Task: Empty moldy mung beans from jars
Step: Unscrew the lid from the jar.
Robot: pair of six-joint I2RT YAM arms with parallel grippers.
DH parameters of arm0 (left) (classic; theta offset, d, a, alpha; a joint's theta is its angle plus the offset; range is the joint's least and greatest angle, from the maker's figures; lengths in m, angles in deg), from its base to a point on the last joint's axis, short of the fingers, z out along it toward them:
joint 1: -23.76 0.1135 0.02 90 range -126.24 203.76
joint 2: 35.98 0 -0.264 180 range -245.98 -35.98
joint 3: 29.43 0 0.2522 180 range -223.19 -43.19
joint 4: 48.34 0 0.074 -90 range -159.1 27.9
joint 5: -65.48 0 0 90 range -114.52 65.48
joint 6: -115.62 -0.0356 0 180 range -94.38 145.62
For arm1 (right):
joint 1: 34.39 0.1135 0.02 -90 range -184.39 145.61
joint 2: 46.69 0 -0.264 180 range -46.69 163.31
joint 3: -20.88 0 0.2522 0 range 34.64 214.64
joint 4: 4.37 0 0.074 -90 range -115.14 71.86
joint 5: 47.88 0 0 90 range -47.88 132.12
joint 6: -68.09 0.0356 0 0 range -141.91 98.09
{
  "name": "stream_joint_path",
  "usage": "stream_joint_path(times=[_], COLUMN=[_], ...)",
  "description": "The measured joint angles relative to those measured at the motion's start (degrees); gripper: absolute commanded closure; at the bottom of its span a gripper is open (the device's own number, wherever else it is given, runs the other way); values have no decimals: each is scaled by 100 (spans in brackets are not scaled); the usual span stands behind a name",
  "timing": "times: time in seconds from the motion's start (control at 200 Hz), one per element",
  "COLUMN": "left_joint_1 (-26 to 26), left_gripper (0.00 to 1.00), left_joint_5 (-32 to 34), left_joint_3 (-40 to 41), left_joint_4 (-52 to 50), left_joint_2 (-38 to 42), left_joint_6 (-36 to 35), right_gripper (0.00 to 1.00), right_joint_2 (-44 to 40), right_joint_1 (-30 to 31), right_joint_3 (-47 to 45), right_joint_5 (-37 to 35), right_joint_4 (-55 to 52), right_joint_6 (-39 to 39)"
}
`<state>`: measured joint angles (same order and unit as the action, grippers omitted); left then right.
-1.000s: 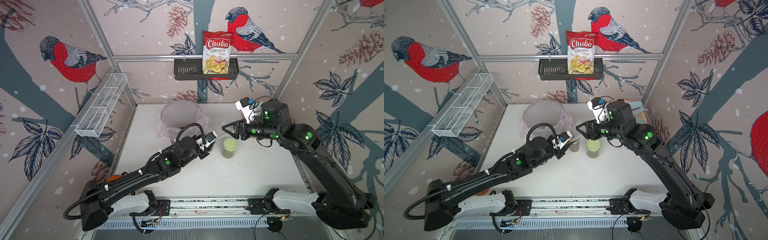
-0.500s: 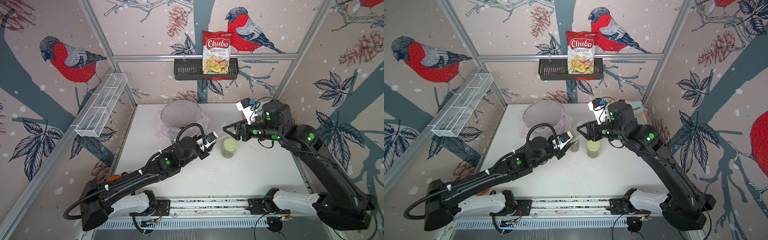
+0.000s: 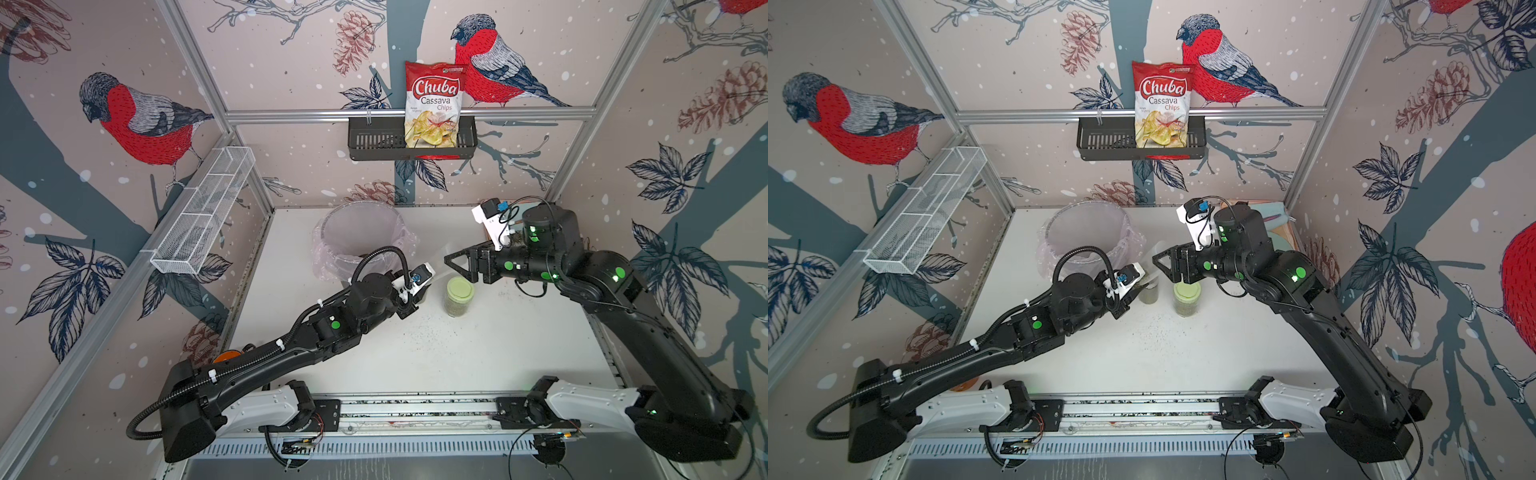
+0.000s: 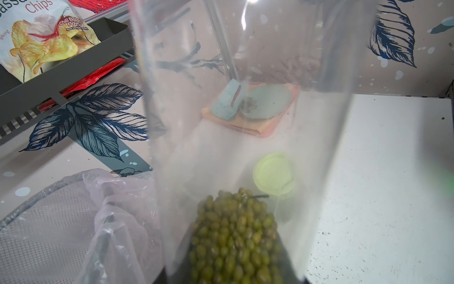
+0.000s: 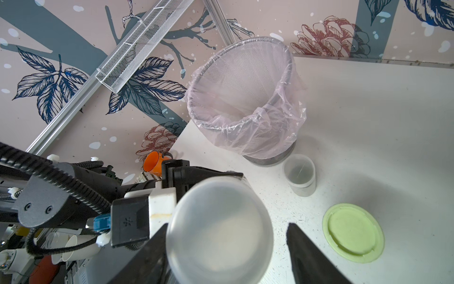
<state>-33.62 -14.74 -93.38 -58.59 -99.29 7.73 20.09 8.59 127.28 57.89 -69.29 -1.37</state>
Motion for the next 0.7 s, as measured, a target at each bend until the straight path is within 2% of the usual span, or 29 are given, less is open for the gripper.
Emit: stream_joint_path(times=[0.7], left_joint_1=[0], left_gripper=[78], left_joint_5=[208], left_joint_3=[-9], left_joint_4=[-28], left_joint_2=[96], left_joint_6=[-15], right_gripper=[25], right_joint_2=[-393], right_joint_1=[-26], right_joint_3=[-208], right_joint_5=[-190], right_joint_4=[-229], right_joint_6=[63])
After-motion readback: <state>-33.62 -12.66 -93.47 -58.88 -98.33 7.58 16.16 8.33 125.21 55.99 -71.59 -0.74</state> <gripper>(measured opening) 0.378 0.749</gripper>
